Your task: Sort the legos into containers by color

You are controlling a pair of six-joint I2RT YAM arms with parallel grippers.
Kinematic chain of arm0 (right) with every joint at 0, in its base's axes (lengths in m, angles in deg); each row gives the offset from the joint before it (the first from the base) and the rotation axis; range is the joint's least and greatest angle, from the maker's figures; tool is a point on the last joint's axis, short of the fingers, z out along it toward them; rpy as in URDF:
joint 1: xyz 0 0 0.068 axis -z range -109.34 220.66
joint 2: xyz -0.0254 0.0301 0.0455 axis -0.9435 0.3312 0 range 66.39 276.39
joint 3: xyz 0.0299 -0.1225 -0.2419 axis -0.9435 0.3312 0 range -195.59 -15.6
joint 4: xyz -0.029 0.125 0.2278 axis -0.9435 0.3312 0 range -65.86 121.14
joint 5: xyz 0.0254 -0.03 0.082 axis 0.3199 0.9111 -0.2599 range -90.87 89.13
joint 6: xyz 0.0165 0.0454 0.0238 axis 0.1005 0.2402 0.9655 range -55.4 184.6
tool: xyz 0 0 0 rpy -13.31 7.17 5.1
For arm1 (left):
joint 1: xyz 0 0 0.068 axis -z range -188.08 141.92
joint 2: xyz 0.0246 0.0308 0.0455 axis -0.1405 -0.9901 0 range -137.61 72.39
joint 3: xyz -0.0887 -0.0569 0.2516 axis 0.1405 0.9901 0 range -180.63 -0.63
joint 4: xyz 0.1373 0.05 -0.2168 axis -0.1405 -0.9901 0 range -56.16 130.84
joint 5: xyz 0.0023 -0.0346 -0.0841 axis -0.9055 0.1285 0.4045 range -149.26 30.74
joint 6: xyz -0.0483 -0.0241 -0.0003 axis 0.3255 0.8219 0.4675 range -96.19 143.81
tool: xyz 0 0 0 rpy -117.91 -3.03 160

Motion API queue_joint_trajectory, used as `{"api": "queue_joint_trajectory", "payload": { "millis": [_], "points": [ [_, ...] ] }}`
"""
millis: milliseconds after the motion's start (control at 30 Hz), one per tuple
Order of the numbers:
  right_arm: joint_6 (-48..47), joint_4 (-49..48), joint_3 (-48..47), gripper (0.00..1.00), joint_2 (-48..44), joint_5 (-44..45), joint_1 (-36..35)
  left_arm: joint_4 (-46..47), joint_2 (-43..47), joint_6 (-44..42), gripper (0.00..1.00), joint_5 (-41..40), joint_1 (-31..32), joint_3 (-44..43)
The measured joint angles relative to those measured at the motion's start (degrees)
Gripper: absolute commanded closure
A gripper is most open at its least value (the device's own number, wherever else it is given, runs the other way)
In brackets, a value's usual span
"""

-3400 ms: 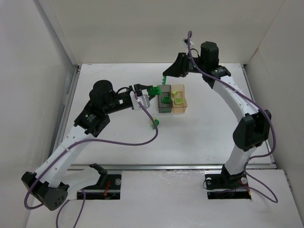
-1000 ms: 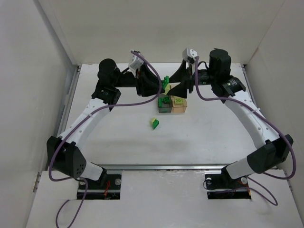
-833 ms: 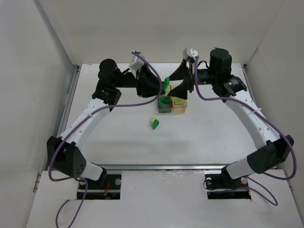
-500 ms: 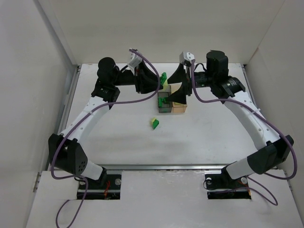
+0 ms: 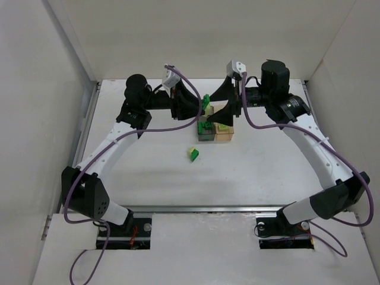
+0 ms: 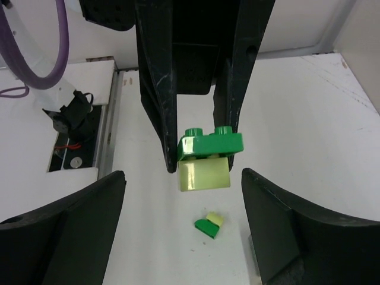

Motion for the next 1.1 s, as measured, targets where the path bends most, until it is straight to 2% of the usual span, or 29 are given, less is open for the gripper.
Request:
{"api": "queue_joint_trajectory", "payload": {
  "millis": [67,167,300,433,567,633,800,900,1100],
  "points": [
    [0.00,-0.33,-0.50,0.19,0.02,0.22,0.00,-0.13,0.00,-0.13,1.00,0.09,0.26,0.33],
    [0.02,-0.70,-0.61,0.29,0.02,0.63,0.00,-0.20,0.11,-0.20,1.00,0.24,0.57,0.61],
    [0.24,-0.74,-0.92,0.36,0.57,1.03,0.00,-0.20,0.15,-0.20,1.00,0.31,0.61,0.61],
    [0.26,-0.72,-0.92,0.37,1.09,1.14,0.00,-0.20,0.17,-0.17,1.00,0.50,0.59,0.61],
    [0.33,-0.68,-0.92,0.30,1.14,1.18,0.00,-0.20,0.17,-0.17,1.00,0.66,0.59,0.61],
    [0.22,-0.68,-0.92,0.30,1.14,1.25,0.00,-0.20,0.17,-0.17,1.00,0.83,0.59,0.61],
    [-0.13,-0.63,-0.92,0.37,1.14,2.05,0.00,-0.20,0.17,-0.17,1.00,1.14,0.59,0.61],
    [-0.72,-0.24,-0.92,0.37,1.14,2.89,0.00,-0.20,0.17,-0.17,1.00,1.25,0.59,0.61],
    [-1.75,1.05,-0.92,0.58,1.14,3.39,-0.09,-0.37,0.17,-0.37,1.00,1.14,0.55,0.61]
  ]
}}
